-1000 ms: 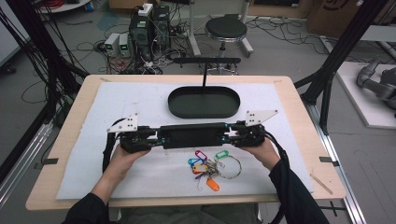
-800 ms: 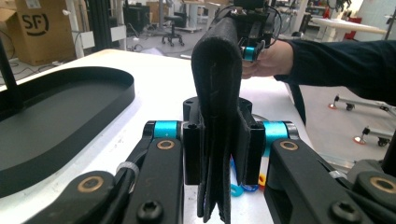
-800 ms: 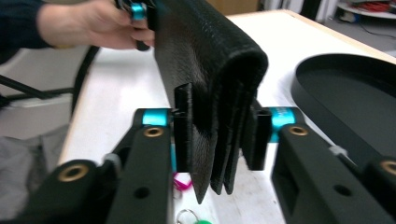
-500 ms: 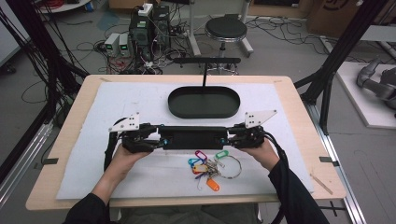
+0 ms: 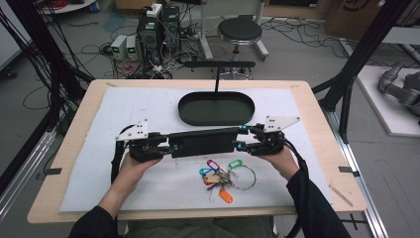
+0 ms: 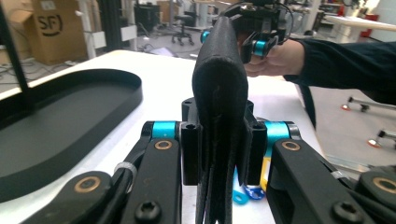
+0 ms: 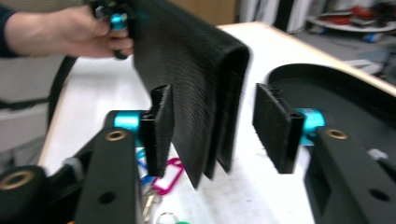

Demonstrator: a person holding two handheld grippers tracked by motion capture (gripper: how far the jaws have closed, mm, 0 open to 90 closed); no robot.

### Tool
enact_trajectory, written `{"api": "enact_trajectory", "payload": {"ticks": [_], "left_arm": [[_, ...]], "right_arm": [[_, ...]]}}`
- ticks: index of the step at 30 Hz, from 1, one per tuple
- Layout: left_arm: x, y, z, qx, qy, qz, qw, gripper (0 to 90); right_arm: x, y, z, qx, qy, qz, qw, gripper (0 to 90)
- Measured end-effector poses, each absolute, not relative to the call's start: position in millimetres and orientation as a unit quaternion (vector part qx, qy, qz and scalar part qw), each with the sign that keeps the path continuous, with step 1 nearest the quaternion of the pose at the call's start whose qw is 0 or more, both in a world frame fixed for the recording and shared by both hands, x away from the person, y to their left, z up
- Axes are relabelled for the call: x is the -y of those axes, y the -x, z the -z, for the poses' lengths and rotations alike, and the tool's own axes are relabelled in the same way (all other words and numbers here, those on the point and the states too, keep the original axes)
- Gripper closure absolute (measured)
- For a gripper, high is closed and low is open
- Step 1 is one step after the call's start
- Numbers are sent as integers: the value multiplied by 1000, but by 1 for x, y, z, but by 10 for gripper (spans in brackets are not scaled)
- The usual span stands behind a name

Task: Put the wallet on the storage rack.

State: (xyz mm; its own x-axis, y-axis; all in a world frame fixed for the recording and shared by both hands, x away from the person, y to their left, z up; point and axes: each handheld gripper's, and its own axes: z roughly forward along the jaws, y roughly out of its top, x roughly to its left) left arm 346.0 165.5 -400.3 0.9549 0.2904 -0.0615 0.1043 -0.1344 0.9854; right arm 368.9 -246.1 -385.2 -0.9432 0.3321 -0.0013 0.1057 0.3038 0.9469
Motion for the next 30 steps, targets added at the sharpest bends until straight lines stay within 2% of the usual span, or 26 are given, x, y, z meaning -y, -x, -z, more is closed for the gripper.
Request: {"api": "enact_trajectory", "payload": {"ticks": [1, 2, 3, 4, 9, 13, 30], "left_arm": [[-166, -347, 399, -134, -748, -75, 646, 748], [-167, -347, 398, -136, -747, -78, 646, 748], [-167, -347, 397, -139, -745, -82, 647, 748], [-167, -348, 395, -142, -745, -87, 646, 748], [-161, -353, 388, -153, -747, -113, 637, 748], [-156, -361, 385, -173, -745, -131, 631, 748], [-129, -410, 387, -228, -722, -192, 624, 747]], "right_arm": [[249, -369, 384, -799, -147, -572, 112, 418], [249, -369, 384, -799, -147, -572, 112, 418], [254, -369, 382, -797, -163, -566, 137, 388], [254, -369, 382, -797, -163, -566, 137, 388], [270, -370, 379, -785, -217, -538, 219, 374], [279, -372, 380, -781, -250, -515, 252, 374], [303, -376, 382, -751, -312, -507, 284, 374]]}}
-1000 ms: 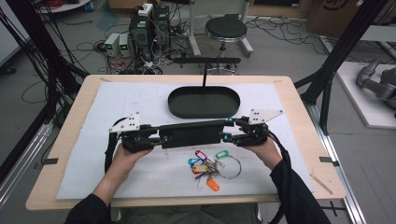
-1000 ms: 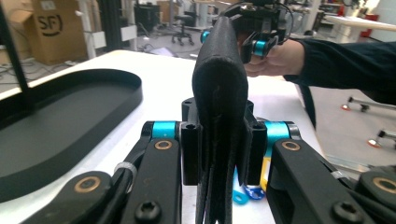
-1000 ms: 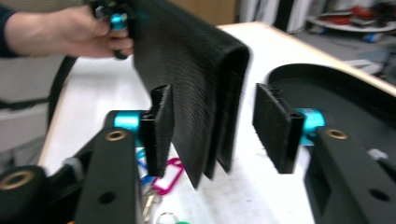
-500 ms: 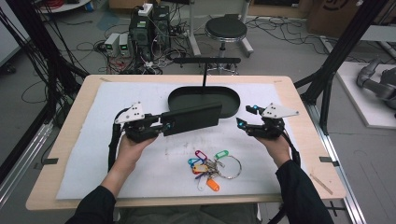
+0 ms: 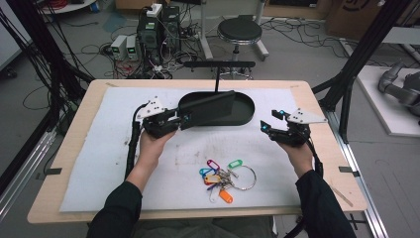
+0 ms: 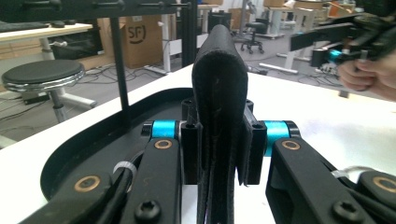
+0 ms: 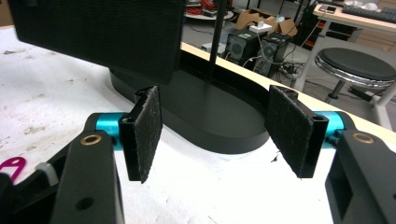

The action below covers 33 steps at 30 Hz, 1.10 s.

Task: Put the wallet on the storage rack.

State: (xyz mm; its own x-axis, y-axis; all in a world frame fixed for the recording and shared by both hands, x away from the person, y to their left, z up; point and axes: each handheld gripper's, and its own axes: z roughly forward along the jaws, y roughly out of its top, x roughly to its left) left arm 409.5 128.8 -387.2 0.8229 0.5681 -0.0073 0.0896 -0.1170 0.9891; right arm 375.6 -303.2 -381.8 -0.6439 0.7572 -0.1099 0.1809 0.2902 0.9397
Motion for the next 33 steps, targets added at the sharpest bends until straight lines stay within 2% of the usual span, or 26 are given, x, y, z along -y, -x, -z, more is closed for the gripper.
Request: {"api": "enact_trajectory", "payload": {"ticks": [9, 24, 33], "left_arm": [[-110, -434, 390, -221, -723, -225, 615, 747], [-70, -478, 406, -242, -739, -212, 592, 747], [-67, -493, 424, -267, -734, -212, 587, 746]], "right_arm": [[301, -375, 382, -753, -314, -499, 292, 375], [302, -375, 383, -753, -314, -500, 290, 378], [305, -375, 383, -749, -317, -504, 290, 379]]}}
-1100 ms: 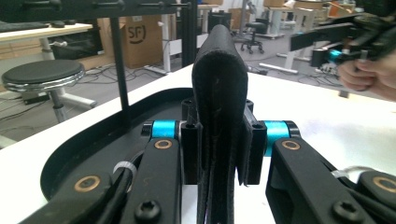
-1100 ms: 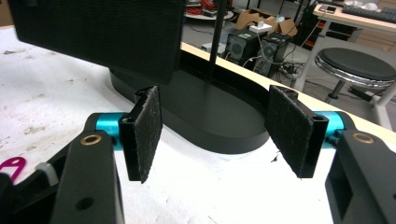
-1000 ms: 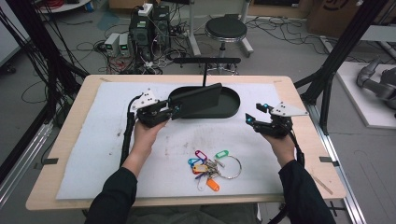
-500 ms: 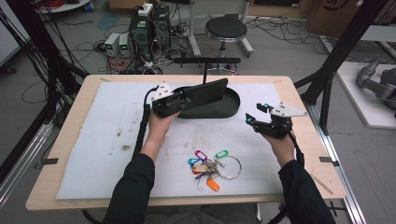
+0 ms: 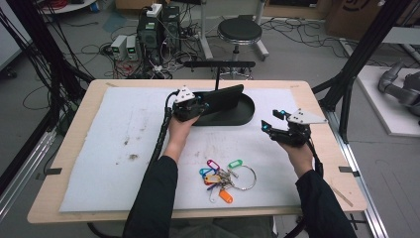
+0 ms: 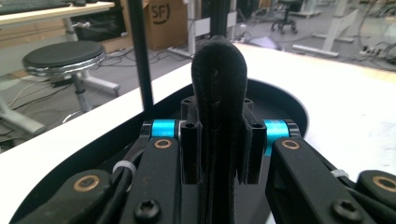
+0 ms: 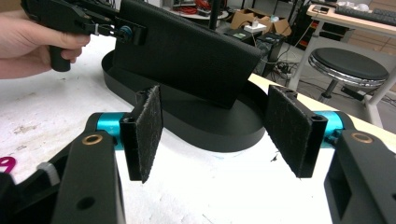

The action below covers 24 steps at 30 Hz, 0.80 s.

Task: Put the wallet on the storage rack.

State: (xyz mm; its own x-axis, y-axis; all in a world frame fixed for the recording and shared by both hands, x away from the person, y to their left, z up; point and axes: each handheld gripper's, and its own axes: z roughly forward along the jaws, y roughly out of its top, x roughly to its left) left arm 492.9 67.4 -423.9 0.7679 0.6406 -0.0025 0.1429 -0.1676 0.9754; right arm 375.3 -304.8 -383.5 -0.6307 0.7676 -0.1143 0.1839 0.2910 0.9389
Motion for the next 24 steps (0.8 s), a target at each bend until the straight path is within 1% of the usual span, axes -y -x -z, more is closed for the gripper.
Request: {"api": "enact_trajectory", "payload": {"ticks": [4, 8, 12, 15, 18, 20, 24], "left_arm": [[-70, -496, 429, -278, -732, -203, 588, 742], [-71, -497, 432, -280, -749, -209, 563, 735], [-71, -499, 438, -284, -767, -204, 538, 725], [-69, -499, 440, -290, -769, -196, 535, 719], [-68, -498, 441, -289, -774, -199, 527, 702], [-67, -498, 441, -295, -776, -202, 519, 669], [-68, -498, 441, -312, -777, -199, 510, 555]], "right_arm": [[304, -376, 384, -751, -317, -503, 289, 380], [303, -375, 384, -753, -314, -502, 289, 380], [301, -375, 384, -755, -311, -501, 287, 380], [301, -376, 385, -755, -310, -502, 286, 380], [302, -376, 385, -756, -310, -501, 287, 380], [302, -376, 385, -754, -312, -503, 285, 380], [303, -376, 385, -754, -313, -503, 285, 380]]}}
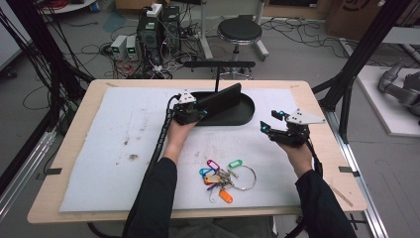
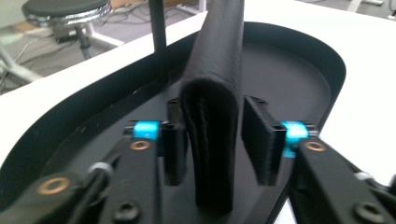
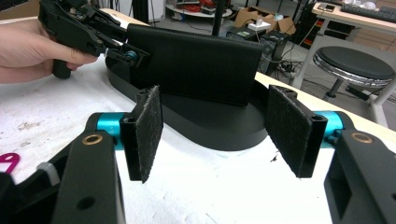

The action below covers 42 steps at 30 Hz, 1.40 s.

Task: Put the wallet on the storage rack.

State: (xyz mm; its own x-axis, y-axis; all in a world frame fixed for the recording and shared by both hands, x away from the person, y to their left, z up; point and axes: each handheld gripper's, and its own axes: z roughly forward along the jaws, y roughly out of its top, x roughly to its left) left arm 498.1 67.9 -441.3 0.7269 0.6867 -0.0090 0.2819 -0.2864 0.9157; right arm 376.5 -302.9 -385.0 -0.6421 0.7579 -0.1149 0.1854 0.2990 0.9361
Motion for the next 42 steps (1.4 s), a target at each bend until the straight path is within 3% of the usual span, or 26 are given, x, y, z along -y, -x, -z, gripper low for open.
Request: {"api": "enact_trajectory", "payload": {"ticks": [4, 8, 11, 19, 35, 42], "left_arm": [[-67, -496, 439, -312, -788, -201, 491, 474], [-67, -493, 434, -332, -788, -210, 474, 332], [-70, -489, 428, -339, -794, -227, 451, 297], [-85, -461, 409, -331, -783, -276, 449, 293], [-142, -376, 378, -307, -769, -195, 525, 264], [-178, -342, 381, -314, -758, -218, 528, 263]], "right_arm": [[302, -376, 385, -754, -313, -503, 283, 380], [303, -376, 385, -756, -309, -502, 285, 380], [303, -376, 385, -755, -312, -503, 283, 379], [304, -376, 385, -755, -311, -503, 283, 377], [303, -370, 382, -745, -331, -509, 276, 324], [305, -353, 380, -727, -360, -509, 287, 314]]}}
